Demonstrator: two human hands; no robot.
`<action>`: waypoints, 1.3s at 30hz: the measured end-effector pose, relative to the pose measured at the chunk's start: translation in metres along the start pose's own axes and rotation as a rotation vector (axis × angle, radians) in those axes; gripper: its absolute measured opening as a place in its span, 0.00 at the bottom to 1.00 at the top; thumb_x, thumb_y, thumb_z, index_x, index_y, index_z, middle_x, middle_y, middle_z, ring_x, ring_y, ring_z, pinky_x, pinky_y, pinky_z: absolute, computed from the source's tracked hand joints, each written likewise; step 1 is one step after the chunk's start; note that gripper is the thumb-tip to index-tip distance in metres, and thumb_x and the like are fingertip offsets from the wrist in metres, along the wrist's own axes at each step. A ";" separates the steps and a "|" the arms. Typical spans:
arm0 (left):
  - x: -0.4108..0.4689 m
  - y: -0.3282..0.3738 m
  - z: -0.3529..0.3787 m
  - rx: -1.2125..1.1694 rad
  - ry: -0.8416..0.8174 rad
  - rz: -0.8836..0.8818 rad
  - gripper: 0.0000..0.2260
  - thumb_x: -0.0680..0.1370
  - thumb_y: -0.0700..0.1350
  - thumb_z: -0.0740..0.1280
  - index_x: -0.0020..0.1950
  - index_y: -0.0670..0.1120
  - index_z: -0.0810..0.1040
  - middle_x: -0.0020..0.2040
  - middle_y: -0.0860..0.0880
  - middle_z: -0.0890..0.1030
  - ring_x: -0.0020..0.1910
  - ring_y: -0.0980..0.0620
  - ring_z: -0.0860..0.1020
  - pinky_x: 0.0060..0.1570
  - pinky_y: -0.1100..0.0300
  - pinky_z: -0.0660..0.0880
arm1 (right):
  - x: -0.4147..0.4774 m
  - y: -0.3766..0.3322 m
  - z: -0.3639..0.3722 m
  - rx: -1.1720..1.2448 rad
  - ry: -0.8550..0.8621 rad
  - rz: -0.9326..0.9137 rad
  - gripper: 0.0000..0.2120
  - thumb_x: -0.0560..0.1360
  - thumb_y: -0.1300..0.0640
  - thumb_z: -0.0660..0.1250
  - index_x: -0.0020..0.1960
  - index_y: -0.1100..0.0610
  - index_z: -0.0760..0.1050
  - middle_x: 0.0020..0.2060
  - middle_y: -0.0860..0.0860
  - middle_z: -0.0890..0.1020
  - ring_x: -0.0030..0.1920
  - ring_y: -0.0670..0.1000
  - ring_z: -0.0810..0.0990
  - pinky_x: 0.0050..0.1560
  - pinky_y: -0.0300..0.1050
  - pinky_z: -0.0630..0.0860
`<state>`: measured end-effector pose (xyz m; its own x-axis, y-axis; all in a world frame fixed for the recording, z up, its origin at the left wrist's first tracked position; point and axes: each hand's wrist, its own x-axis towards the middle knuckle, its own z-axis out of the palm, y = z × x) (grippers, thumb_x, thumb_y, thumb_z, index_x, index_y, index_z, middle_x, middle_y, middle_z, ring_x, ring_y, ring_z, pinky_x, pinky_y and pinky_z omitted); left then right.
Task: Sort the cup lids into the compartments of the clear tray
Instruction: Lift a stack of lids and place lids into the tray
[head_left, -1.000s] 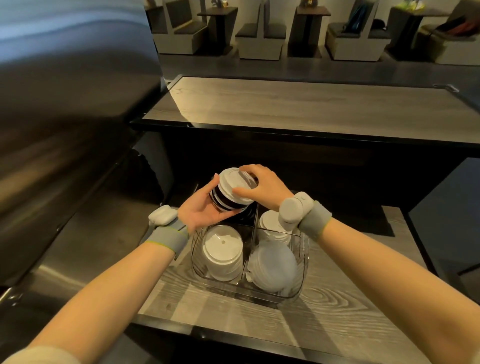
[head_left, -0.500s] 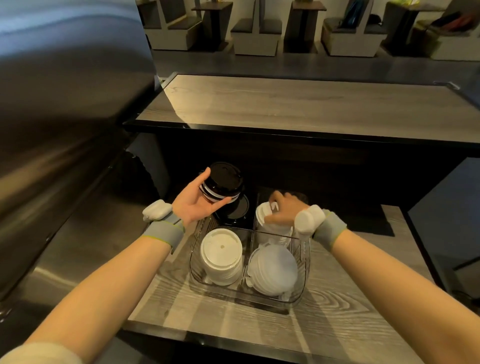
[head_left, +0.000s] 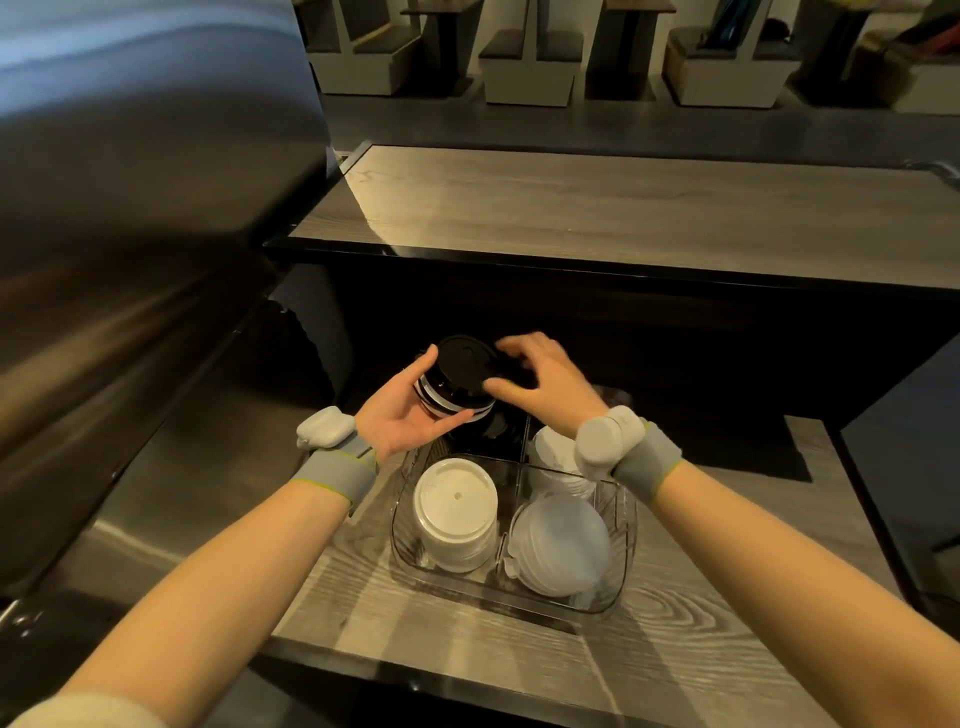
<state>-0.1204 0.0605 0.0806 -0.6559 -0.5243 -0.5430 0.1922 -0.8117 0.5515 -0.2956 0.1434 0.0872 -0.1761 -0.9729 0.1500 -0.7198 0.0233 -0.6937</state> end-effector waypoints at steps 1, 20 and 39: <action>-0.001 -0.001 0.001 0.005 -0.007 -0.002 0.15 0.75 0.53 0.65 0.53 0.42 0.79 0.44 0.40 0.85 0.43 0.40 0.84 0.36 0.53 0.82 | 0.002 -0.011 0.003 0.048 -0.079 -0.036 0.31 0.71 0.44 0.68 0.70 0.52 0.63 0.64 0.51 0.69 0.65 0.50 0.66 0.59 0.40 0.65; -0.008 0.027 -0.022 -0.139 0.200 0.263 0.08 0.77 0.49 0.64 0.49 0.45 0.77 0.48 0.46 0.81 0.49 0.48 0.77 0.34 0.57 0.81 | 0.020 0.000 0.009 0.087 -0.119 0.181 0.33 0.69 0.50 0.71 0.71 0.50 0.62 0.66 0.54 0.63 0.68 0.54 0.61 0.65 0.46 0.64; -0.008 0.027 -0.016 0.061 0.139 0.201 0.10 0.78 0.53 0.63 0.51 0.47 0.78 0.49 0.47 0.81 0.50 0.49 0.78 0.33 0.60 0.81 | 0.012 0.015 0.031 -0.182 -0.195 -0.028 0.25 0.72 0.46 0.67 0.68 0.50 0.68 0.70 0.53 0.65 0.70 0.55 0.60 0.69 0.51 0.59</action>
<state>-0.0982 0.0386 0.0901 -0.5011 -0.7076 -0.4982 0.2612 -0.6725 0.6924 -0.2880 0.1247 0.0567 -0.0345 -0.9993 0.0160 -0.8347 0.0200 -0.5504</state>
